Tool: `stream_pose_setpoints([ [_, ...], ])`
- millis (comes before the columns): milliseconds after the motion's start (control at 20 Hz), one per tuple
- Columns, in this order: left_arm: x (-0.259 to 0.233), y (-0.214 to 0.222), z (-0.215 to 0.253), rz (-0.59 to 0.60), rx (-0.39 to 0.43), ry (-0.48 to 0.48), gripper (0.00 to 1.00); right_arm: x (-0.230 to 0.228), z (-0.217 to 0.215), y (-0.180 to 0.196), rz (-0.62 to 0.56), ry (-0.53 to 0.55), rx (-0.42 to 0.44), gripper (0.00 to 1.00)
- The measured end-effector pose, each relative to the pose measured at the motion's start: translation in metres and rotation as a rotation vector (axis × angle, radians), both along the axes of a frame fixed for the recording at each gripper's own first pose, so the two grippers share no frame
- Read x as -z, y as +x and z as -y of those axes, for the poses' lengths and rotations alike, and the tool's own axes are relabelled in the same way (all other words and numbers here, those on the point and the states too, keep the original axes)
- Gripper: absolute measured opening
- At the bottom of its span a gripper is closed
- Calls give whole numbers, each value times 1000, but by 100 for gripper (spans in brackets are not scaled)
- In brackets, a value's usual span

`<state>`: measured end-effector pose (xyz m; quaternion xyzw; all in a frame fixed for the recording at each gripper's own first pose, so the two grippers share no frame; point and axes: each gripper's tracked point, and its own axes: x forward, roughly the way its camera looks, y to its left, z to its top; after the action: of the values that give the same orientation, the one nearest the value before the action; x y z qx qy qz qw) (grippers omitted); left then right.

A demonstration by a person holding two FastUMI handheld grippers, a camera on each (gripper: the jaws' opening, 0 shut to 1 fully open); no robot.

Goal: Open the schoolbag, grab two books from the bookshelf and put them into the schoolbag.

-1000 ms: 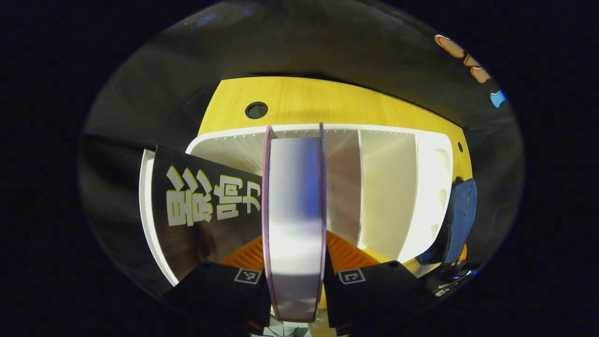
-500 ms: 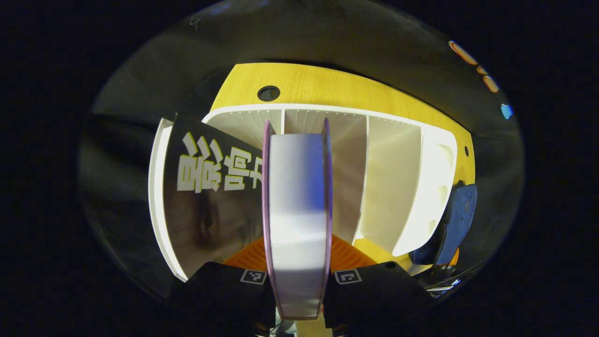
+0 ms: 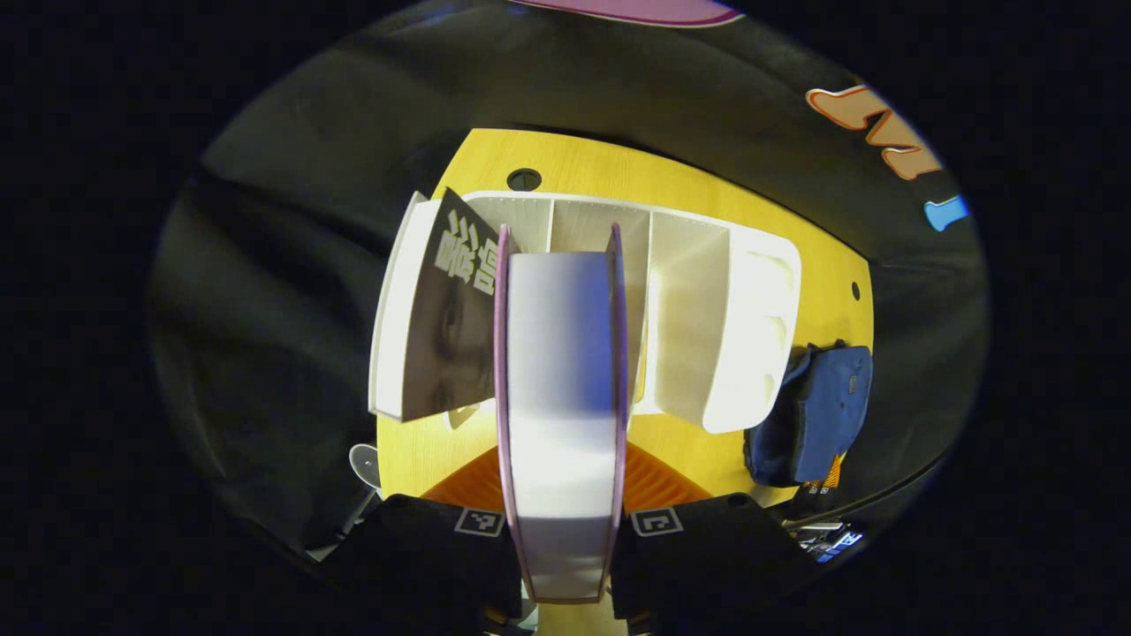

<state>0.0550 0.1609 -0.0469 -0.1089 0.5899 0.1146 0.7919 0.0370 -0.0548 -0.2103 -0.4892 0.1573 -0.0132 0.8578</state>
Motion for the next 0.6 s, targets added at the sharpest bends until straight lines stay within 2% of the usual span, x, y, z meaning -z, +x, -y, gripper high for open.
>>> stream_pose_setpoints([
  [150, -21, -22, 11, 30, -34, -27, 36, -2, 2, -1, 7, 18, 5, 6],
  [450, -56, -47, 45, 130, -7, -102, 37, -8, 6, -1, 18, 65, 9, 1],
  [600, -67, -48, 86, 210, 10, -214, 38, -12, 9, -1, 26, 110, 22, 7],
])
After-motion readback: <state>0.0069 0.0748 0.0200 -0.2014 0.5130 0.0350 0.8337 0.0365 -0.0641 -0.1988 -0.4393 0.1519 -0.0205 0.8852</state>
